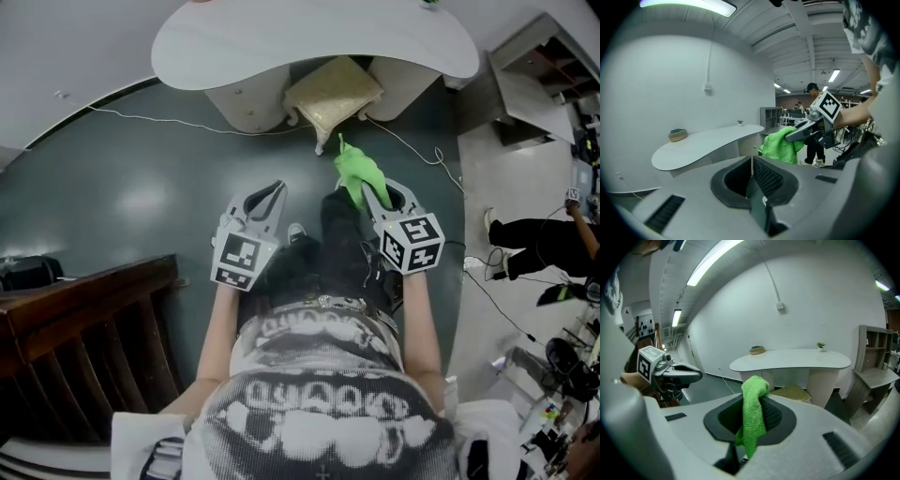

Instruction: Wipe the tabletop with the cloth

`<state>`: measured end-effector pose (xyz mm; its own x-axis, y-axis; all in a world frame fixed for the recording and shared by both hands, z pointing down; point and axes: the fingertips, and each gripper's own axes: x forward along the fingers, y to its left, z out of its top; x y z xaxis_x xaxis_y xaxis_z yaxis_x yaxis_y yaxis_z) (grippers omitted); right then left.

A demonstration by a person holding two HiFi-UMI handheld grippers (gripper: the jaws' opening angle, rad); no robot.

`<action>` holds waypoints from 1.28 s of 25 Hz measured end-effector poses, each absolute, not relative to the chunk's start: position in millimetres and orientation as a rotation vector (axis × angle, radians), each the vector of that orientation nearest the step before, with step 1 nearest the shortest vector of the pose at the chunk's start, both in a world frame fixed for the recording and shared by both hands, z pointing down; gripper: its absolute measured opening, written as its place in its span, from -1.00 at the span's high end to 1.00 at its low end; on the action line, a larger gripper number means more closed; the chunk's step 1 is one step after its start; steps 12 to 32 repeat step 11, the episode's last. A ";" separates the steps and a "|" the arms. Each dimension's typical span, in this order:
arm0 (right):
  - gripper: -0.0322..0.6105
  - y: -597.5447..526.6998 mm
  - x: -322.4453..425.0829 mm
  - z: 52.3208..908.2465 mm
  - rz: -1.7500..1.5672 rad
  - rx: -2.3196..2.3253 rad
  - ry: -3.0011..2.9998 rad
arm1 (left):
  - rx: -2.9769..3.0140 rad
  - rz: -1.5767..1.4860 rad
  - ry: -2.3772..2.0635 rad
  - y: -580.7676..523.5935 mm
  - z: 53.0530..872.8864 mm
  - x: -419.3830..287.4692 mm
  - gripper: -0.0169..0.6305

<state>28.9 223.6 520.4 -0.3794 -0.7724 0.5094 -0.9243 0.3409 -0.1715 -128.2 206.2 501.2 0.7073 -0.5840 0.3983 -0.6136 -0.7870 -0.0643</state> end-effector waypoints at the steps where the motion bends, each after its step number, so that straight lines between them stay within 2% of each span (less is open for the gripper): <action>1: 0.76 225.9 33.2 520.1 0.624 1.504 -2.268 | 2.839 0.626 -0.984 207.9 501.4 -124.2 0.91; 11: 0.76 236.4 74.6 526.8 0.618 1.563 -2.203 | 2.858 0.647 -0.909 219.5 510.9 -102.3 0.91; 32: 0.76 236.4 74.6 526.8 0.618 1.563 -2.203 | 2.858 0.647 -0.909 219.5 510.9 -102.3 0.91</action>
